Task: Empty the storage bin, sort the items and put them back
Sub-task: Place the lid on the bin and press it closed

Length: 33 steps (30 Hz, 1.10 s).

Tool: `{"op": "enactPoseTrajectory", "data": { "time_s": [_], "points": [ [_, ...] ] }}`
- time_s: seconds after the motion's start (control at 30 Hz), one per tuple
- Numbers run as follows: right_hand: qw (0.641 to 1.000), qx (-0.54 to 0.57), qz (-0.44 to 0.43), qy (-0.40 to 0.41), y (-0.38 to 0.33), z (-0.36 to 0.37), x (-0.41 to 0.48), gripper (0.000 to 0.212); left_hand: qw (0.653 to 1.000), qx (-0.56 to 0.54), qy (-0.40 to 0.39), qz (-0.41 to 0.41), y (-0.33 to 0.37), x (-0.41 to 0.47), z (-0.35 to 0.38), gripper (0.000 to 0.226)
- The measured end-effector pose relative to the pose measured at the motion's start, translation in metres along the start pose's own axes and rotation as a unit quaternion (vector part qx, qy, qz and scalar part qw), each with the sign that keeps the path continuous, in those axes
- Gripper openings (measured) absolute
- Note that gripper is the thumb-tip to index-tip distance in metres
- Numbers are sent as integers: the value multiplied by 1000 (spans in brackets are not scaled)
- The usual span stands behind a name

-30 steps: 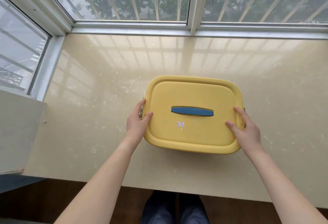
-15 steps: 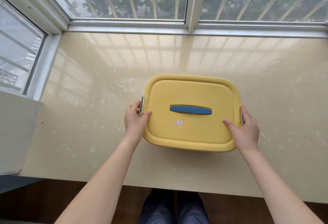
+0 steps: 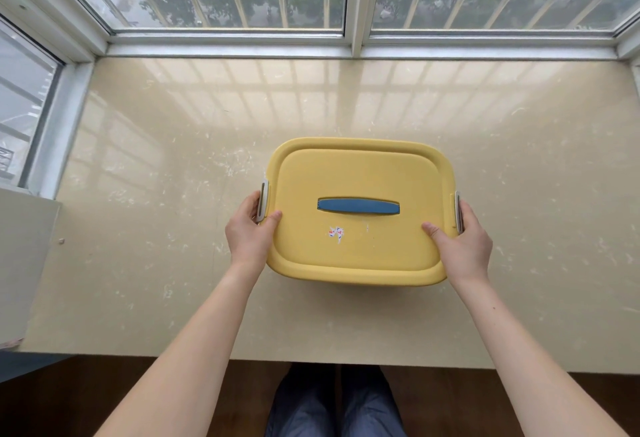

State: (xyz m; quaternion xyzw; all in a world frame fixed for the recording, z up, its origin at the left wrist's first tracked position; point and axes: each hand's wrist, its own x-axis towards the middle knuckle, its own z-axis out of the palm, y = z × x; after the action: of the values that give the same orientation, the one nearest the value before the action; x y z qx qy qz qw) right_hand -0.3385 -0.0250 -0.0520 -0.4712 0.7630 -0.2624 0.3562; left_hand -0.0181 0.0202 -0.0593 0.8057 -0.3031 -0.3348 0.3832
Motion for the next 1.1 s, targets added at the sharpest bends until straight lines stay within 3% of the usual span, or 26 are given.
{"op": "enactPoseTrajectory", "data": {
  "time_s": [0.53,0.7,0.83,0.97,1.1],
  "points": [
    [997,-69,-10,17,1,9,-1,73,986,142,30,80,-2,-7,12,49],
    [998,-63,-20,14,4,8,-1,74,992,106,13,64,-2,-9,8,54],
    [998,-43,-46,5,9,4,-8,75,998,36,-41,16,-5,-18,0,74],
    [998,-30,-46,-11,13,4,-16,83,997,38,-65,14,-6,-24,-2,88],
    [999,-12,-43,-5,16,7,-16,84,997,41,-54,24,-7,-23,1,87]
  ]
}}
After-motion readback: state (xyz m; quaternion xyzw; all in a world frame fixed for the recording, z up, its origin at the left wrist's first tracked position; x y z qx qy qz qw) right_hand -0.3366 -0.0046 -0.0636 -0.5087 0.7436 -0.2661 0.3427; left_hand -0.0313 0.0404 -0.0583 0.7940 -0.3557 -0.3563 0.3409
